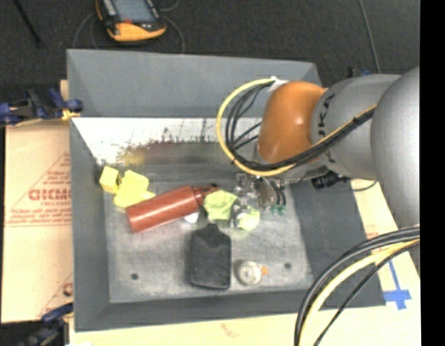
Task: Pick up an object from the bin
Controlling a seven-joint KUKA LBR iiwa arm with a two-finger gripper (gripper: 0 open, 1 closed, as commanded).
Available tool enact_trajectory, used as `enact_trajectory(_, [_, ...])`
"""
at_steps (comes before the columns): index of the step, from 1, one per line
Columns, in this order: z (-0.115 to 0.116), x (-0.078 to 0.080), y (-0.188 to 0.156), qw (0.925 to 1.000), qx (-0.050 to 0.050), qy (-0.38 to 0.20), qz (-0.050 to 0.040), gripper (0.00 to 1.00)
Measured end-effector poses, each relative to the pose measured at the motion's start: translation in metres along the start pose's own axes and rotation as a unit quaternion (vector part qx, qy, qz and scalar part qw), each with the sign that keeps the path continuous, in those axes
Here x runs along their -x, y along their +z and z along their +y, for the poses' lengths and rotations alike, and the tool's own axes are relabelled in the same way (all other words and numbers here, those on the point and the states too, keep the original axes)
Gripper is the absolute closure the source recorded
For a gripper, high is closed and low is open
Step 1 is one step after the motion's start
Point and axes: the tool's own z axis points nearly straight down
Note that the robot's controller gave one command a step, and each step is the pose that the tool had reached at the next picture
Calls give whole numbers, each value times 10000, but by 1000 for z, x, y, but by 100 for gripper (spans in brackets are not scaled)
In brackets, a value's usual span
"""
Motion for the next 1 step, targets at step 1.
enact_trajectory(1, [0,1,-23,10000,3,-3,-15,100])
